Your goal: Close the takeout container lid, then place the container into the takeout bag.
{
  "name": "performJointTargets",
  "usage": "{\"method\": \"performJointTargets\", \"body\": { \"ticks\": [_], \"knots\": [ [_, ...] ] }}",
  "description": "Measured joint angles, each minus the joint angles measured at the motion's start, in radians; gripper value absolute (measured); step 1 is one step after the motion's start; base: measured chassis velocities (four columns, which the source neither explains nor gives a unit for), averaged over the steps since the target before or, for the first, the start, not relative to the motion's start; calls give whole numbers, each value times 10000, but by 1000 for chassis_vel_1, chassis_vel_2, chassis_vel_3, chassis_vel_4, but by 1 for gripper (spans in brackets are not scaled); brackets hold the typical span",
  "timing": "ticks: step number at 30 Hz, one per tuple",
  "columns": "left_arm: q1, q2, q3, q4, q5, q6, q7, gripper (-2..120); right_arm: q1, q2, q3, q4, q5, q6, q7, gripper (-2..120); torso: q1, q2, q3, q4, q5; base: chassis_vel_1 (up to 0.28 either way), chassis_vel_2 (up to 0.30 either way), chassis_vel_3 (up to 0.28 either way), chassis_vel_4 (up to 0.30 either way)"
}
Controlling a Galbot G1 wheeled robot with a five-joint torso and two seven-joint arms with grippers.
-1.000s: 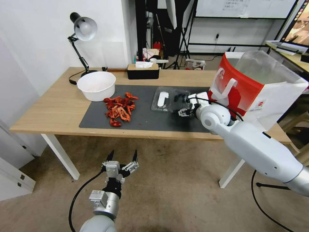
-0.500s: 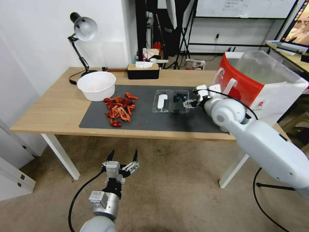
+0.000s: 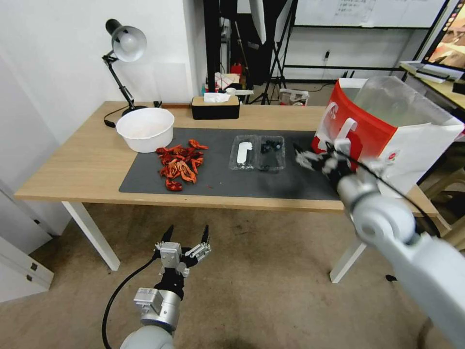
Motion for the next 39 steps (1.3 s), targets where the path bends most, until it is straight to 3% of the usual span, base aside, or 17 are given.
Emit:
{"method": "performJointTargets", "body": {
  "ticks": [3, 15, 20, 32, 39],
  "knots": [
    [-16, -7, 106, 6, 14, 12, 18, 100, -2258, 823, 1146, 407, -1217, 1375, -666, 100, 0, 1, 0, -1, 2, 0, 0, 0, 0],
    [-43, 66, 197, 26, 0, 9, 49, 100, -4725, 2626, 2081, 723, -2697, 3417, -1592, 100, 0, 0, 1, 0, 0, 0, 0, 0, 0],
    [-120, 149, 262, 55, -68, 7, 61, 100, -6393, 4050, 2531, 607, -4054, 4770, -2139, 100, 0, 0, 1, -2, 1, 0, 0, 0, 0],
    [-350, 252, 370, 168, -243, 57, 63, 100, -6866, 5710, 2588, 168, -4734, 5543, -2455, 100, 0, -2, 1, -1, 1, 0, 0, 0, 0],
    [-500, 273, 406, 180, -338, 136, 61, 100, -6870, 5963, 2581, 95, -4765, 5654, -2571, 100, 2, -1, 3, 0, 1, 0, 0, 0, 0]
  ]
}}
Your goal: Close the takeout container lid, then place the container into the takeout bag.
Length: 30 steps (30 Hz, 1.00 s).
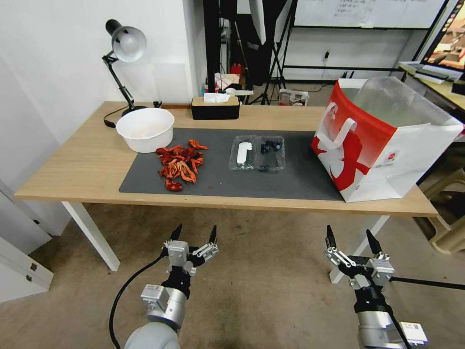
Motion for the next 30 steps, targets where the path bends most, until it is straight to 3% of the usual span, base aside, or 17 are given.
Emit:
{"method": "performJointTargets", "body": {
  "ticks": [10, 15, 16, 17, 19, 23, 26, 30],
  "knots": [
    [-254, 81, 41, -49, -309, 93, -6, 100, 41, -2, -18, -13, -35, 30, -93, 100, 0, 0, 0, 0, 1, 0, 0, 0, 0],
    [-634, 150, 218, -180, -1155, 328, -56, 100, 54, 50, -21, 30, -102, 3, -106, 100, 0, 0, 0, 0, 0, 0, 0, 0, 0],
    [-829, 208, 343, -360, -1969, 575, -78, 100, 56, 89, -22, 42, -131, -9, -119, 100, 0, 0, 0, -1, 1, 0, 0, 0, 0],
    [-829, 208, 343, -360, -1969, 575, -78, 100, 56, 89, -22, 42, -131, -9, -119, 100, 0, 0, 0, -1, 1, 0, 0, 0, 0],
    [-1245, 315, 567, -761, -3523, 904, -243, 100, 69, 130, -49, 69, -170, -57, -167, 100, 0, 0, 0, -4, 1, 0, 0, 0, 0],
    [-1457, 361, 604, -1060, -4623, 938, -411, 100, 203, 14, -224, 67, -184, -171, -174, 100, 0, 0, 0, -4, 1, 0, 0, 0, 0],
    [-1777, 339, 621, -1423, -5988, 808, -987, 100, 510, -303, -605, -11, -193, -380, -154, 100, 0, 0, 0, 6, 3, 0, 0, 0, 0],
    [-2668, 344, 1059, -1408, -7197, 837, -1577, 100, 440, -257, -684, 14, -265, -422, -157, 100, 0, 0, 0, -3, 0, 0, 0, 0, 0]
  ]
}}
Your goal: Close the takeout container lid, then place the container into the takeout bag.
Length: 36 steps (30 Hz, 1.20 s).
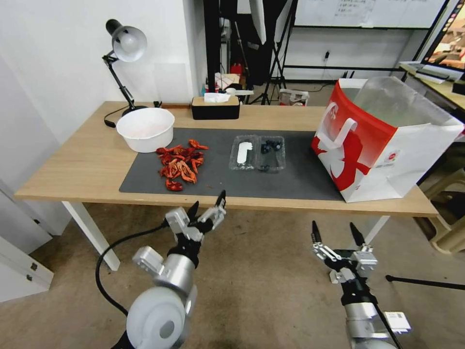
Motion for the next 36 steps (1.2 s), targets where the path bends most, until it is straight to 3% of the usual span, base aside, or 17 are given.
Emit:
{"method": "performJointTargets", "body": {
  "ticks": [5, 8, 12, 16, 22, 31, 36],
  "knots": [
    [-1065, -35, 595, 343, -1197, -16, -713, 100, -108, 165, 26, 68, -98, 1, -24, 100, 0, 0, 0, 3, 2, 0, 0, 0, 0],
    [-2315, -211, 1241, 1032, -2140, -131, -1314, 100, -202, 359, 35, 116, -249, 15, -56, 100, 0, 0, 0, 2, 1, 0, 0, 0, 0],
    [-3325, -420, 1699, 1695, -2619, -312, -1492, 100, -267, 443, 29, 82, -423, 85, -94, 100, 0, 0, 1, 2, 2, 0, 0, 0, 0],
    [-4019, -647, 1985, 2184, -2826, -472, -1659, 100, -303, 486, 33, 51, -493, 121, -104, 100, 0, 0, 0, 2, 2, 0, 0, 0, 0],
    [-5367, -1321, 2401, 3548, -2898, -546, -2212, 100, -295, 643, 53, 43, -629, 126, -104, 100, 1, -1, 0, 2, 1, 0, 0, 0, 0],
    [-6391, -2319, 2722, 5026, -3016, -296, -3404, 100, -188, 787, 19, -112, -801, 130, -87, 100, 0, 0, 0, 2, 2, 0, 0, 0, 0],
    [-6610, -2658, 2695, 5641, -3003, -292, -3685, 100, -132, 838, -17, -151, -846, 145, -82, 100, 0, 1, 0, 1, 2, 0, 0, 0, 0]
  ]
}}
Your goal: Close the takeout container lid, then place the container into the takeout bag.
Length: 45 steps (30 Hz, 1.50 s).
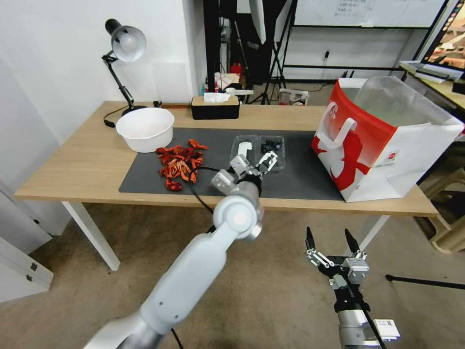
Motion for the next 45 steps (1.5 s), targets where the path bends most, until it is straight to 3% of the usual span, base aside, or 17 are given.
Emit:
{"method": "performJointTargets", "body": {
  "ticks": [7, 45],
  "knots": [
    [-264, -261, -73, 686, 162, -101, -33, 100, 29, -12, -4, -47, -12, 66, 6, 100, 0, 0, 0, 1, -1, 0, 0, 0, 0],
    [-627, -476, -420, 1766, 315, -379, 57, 100, 38, -63, -49, -140, 2, 191, 1, 100, -2, 0, -2, 0, -2, 0, 0, 0, 0]
  ]
}}
